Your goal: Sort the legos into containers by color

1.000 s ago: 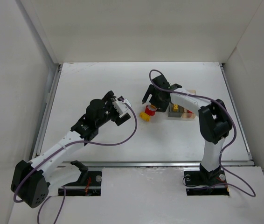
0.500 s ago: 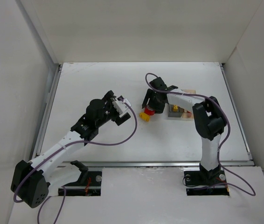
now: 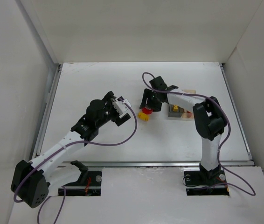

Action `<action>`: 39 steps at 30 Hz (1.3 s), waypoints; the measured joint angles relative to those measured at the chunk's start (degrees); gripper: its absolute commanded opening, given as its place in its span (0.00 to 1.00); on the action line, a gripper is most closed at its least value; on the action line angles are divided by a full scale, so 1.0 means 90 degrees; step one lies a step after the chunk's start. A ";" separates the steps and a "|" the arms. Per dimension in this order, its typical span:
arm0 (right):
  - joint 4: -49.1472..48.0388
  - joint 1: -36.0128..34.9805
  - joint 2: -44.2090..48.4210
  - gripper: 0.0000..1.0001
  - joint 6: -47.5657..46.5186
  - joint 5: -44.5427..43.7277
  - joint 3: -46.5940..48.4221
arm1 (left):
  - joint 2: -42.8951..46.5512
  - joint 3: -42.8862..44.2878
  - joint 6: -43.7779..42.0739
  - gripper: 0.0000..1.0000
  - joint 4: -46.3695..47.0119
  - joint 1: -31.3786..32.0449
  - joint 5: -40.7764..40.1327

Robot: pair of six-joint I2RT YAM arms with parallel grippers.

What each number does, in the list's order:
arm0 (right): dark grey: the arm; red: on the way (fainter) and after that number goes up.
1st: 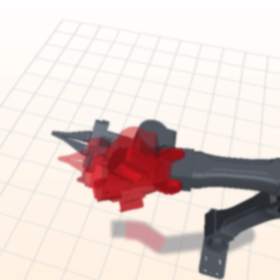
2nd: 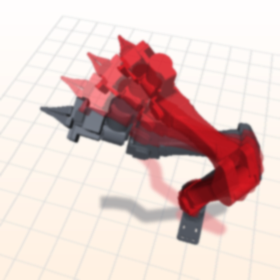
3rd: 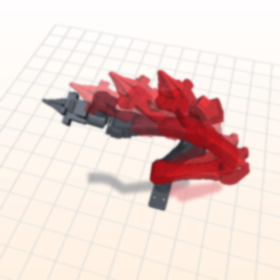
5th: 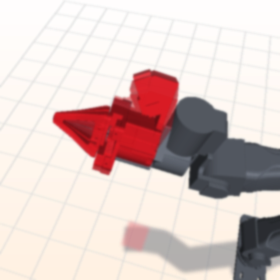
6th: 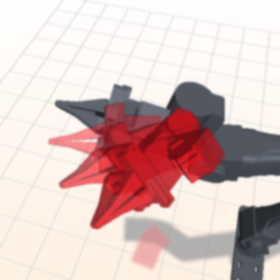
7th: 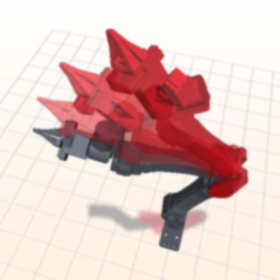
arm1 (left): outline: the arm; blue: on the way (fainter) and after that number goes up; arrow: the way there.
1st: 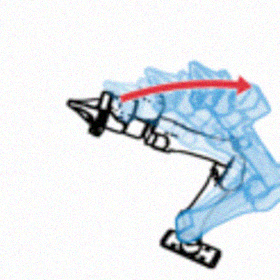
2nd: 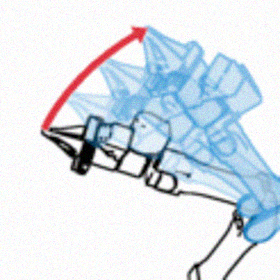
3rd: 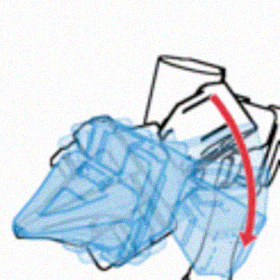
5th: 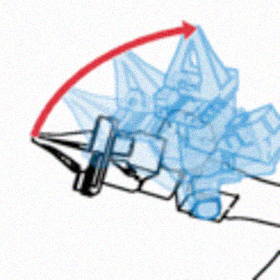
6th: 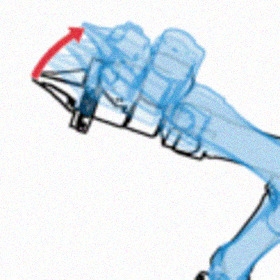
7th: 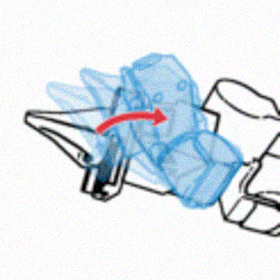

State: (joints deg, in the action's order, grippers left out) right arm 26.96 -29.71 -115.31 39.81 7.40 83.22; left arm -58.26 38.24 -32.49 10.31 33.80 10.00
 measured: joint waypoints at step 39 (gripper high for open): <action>-0.1719 -0.0823 0.4376 0.00 -0.0891 -0.2475 -0.0209 | -0.1885 0.2436 0.7079 0.76 0.2193 -0.0605 0.3509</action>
State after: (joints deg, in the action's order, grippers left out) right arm 11.49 -37.12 -75.92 31.79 -14.87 81.34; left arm -75.22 60.16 31.22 30.04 28.36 41.58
